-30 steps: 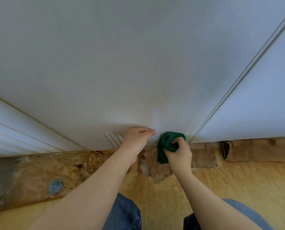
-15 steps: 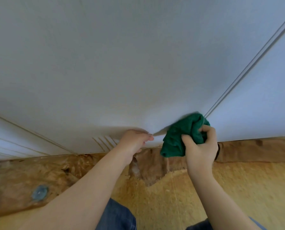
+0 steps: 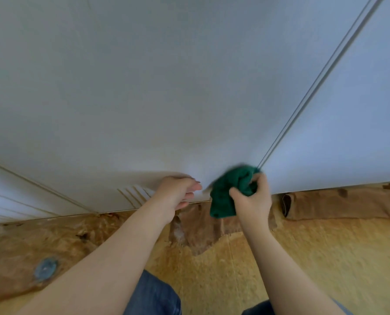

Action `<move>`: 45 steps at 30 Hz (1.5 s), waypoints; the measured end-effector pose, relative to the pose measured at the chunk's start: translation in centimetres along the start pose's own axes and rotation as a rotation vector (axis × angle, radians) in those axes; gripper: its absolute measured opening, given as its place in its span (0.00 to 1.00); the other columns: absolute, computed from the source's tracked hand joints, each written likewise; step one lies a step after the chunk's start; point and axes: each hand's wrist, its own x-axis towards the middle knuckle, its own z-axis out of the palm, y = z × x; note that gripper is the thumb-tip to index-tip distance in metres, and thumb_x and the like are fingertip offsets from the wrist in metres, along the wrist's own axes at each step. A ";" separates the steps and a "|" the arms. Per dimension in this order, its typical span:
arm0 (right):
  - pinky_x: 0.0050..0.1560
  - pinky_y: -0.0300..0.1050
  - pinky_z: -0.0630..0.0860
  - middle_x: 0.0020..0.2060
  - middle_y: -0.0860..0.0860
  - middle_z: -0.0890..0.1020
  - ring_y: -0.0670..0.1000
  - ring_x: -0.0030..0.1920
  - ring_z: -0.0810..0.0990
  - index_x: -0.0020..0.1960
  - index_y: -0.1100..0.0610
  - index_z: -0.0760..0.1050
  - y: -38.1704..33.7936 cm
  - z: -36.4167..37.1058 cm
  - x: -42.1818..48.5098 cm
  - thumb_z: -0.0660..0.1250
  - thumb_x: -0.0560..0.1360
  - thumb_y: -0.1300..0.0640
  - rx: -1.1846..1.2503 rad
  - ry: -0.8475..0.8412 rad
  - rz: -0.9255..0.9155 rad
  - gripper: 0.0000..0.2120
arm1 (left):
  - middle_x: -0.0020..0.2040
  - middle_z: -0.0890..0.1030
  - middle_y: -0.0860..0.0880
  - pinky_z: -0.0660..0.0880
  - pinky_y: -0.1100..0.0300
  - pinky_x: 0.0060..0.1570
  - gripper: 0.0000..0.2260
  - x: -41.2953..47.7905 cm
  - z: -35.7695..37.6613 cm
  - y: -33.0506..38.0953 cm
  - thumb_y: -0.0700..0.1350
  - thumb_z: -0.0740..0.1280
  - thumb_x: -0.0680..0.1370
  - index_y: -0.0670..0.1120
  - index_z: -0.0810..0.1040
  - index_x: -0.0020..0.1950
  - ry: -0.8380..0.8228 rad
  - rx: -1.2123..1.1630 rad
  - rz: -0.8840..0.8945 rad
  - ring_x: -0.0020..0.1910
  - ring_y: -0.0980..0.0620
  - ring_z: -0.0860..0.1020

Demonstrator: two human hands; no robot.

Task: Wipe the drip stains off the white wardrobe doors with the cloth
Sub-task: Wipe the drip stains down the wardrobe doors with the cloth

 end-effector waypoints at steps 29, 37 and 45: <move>0.51 0.55 0.77 0.61 0.63 0.72 0.62 0.59 0.74 0.71 0.61 0.59 6.5 10.1 -0.6 0.65 0.73 0.71 0.269 -0.206 0.821 0.29 | 0.55 0.78 0.39 0.71 0.51 0.51 0.12 -0.1 -2.2 -1.7 0.36 0.55 0.81 0.35 0.72 0.61 -0.041 -0.495 -0.442 0.52 0.43 0.75; 0.53 0.50 0.75 0.62 0.60 0.70 0.57 0.57 0.73 0.62 0.57 0.65 7.5 3.0 3.7 0.63 0.74 0.71 0.434 0.434 0.667 0.20 | 0.63 0.75 0.37 0.70 0.51 0.54 0.13 0.5 -3.4 -1.4 0.34 0.53 0.81 0.34 0.70 0.63 0.013 -0.518 -0.469 0.63 0.42 0.73; 0.45 0.52 0.77 0.58 0.63 0.76 0.62 0.53 0.78 0.62 0.64 0.67 7.0 8.2 0.2 0.65 0.73 0.72 0.347 -0.213 0.775 0.18 | 0.61 0.75 0.37 0.72 0.51 0.51 0.15 1.0 -3.5 -1.9 0.34 0.54 0.81 0.33 0.67 0.67 0.011 -0.525 -0.503 0.61 0.42 0.74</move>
